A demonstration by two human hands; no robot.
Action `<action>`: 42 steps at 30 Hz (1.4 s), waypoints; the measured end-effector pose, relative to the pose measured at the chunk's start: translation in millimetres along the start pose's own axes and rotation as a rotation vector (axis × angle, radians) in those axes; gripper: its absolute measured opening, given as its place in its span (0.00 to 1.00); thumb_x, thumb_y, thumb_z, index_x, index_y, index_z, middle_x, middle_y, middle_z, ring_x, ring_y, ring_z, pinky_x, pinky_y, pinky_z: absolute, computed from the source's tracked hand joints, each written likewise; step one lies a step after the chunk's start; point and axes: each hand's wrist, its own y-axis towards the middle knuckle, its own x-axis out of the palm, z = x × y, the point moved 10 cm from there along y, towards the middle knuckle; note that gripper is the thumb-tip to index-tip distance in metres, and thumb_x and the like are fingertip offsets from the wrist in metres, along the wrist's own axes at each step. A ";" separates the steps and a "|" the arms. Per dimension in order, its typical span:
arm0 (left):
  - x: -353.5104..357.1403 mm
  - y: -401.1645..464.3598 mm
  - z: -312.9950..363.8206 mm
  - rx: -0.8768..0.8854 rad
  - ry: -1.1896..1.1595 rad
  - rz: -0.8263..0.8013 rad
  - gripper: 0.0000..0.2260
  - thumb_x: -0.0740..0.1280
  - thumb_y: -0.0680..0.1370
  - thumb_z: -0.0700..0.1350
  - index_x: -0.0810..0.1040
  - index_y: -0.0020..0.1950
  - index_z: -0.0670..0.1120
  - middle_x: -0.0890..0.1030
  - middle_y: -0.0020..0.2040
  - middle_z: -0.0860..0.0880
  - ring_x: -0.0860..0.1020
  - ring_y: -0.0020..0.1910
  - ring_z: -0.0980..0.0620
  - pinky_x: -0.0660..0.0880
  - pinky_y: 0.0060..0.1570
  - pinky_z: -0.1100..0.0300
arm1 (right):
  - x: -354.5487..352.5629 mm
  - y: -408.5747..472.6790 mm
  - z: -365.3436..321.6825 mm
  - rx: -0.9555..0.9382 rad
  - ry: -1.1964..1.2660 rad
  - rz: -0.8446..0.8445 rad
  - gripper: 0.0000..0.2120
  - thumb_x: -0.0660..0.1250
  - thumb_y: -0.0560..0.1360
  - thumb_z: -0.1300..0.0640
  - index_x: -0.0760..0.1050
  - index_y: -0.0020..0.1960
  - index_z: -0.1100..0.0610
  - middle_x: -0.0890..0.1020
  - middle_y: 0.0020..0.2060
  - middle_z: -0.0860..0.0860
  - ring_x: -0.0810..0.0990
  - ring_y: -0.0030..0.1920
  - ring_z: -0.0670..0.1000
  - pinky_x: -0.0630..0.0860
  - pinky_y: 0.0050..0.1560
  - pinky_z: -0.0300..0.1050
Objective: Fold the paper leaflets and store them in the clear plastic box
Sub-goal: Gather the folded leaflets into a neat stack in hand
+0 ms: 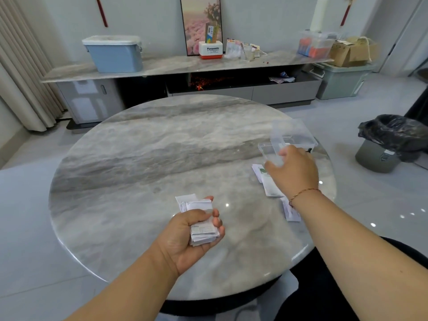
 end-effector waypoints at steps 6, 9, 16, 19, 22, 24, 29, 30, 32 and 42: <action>-3.8 7.5 -9.1 -0.026 -0.012 0.068 0.18 0.64 0.68 0.33 0.74 0.58 0.43 0.76 0.37 0.42 0.74 0.30 0.48 0.78 0.34 0.56 | 45.3 15.4 94.4 0.227 -0.443 -0.180 0.25 0.64 0.72 0.41 0.70 0.60 0.57 0.73 0.57 0.58 0.70 0.58 0.60 0.69 0.54 0.49; -4.1 11.9 -11.6 -0.029 -0.006 0.097 0.18 0.64 0.68 0.33 0.74 0.57 0.43 0.77 0.37 0.42 0.74 0.30 0.48 0.78 0.34 0.56 | 40.3 20.3 94.9 0.174 -0.415 -0.088 0.11 0.60 0.76 0.57 0.77 0.53 0.59 0.76 0.53 0.58 0.70 0.56 0.59 0.68 0.51 0.48; -5.5 23.8 -5.9 0.031 0.005 0.125 0.18 0.69 0.67 0.37 0.75 0.56 0.44 0.78 0.39 0.43 0.76 0.33 0.48 0.79 0.37 0.54 | -19.7 -2.7 35.8 0.114 0.367 0.099 0.08 0.66 0.74 0.60 0.77 0.36 0.59 0.79 0.32 0.53 0.77 0.34 0.52 0.68 0.33 0.40; -0.8 26.4 2.0 0.084 0.009 0.100 0.17 0.71 0.67 0.41 0.75 0.54 0.45 0.78 0.39 0.43 0.77 0.34 0.48 0.79 0.38 0.53 | 9.1 -38.1 1.6 0.279 0.834 -0.179 0.08 0.69 0.73 0.60 0.77 0.36 0.56 0.79 0.28 0.52 0.75 0.27 0.46 0.69 0.27 0.37; 5.4 25.0 6.6 0.109 -0.046 0.066 0.15 0.71 0.66 0.43 0.76 0.52 0.43 0.78 0.39 0.43 0.76 0.35 0.48 0.80 0.39 0.54 | 25.5 -59.6 -20.7 0.314 0.939 -0.313 0.08 0.69 0.73 0.60 0.76 0.36 0.58 0.80 0.29 0.53 0.76 0.29 0.49 0.69 0.28 0.39; 7.3 21.9 11.4 0.128 -0.063 0.042 0.14 0.71 0.67 0.43 0.77 0.51 0.43 0.78 0.39 0.43 0.76 0.35 0.48 0.80 0.40 0.54 | 33.3 -68.5 -29.5 0.352 1.009 -0.386 0.09 0.68 0.74 0.61 0.76 0.36 0.58 0.79 0.29 0.52 0.76 0.28 0.48 0.69 0.26 0.38; 5.7 14.3 22.2 0.213 0.097 0.031 0.10 0.68 0.69 0.40 0.79 0.50 0.40 0.82 0.43 0.41 0.81 0.38 0.48 0.77 0.42 0.56 | 54.6 -97.4 -61.5 0.288 0.927 -0.606 0.07 0.66 0.74 0.65 0.77 0.38 0.61 0.79 0.29 0.54 0.76 0.25 0.46 0.69 0.23 0.36; 5.3 12.9 24.4 0.231 0.117 0.037 0.11 0.67 0.69 0.38 0.78 0.50 0.39 0.82 0.43 0.41 0.81 0.38 0.47 0.76 0.43 0.56 | 58.7 -103.6 -67.5 0.300 0.939 -0.658 0.07 0.65 0.75 0.64 0.77 0.38 0.62 0.80 0.29 0.55 0.76 0.25 0.47 0.69 0.23 0.36; -0.1 11.3 28.9 0.258 0.125 0.067 0.13 0.66 0.68 0.34 0.76 0.53 0.37 0.82 0.42 0.40 0.81 0.38 0.46 0.77 0.43 0.55 | 63.7 -109.0 -72.9 0.326 0.969 -0.691 0.10 0.64 0.76 0.60 0.78 0.38 0.62 0.80 0.30 0.56 0.76 0.27 0.49 0.70 0.23 0.38; 6.6 0.8 35.4 0.277 0.153 -0.048 0.07 0.65 0.71 0.38 0.83 0.38 0.41 0.79 0.36 0.38 0.78 0.30 0.43 0.78 0.32 0.54 | 71.4 -121.8 -87.0 0.194 0.882 -0.637 0.10 0.66 0.71 0.68 0.79 0.46 0.55 0.77 0.24 0.50 0.73 0.25 0.50 0.70 0.25 0.39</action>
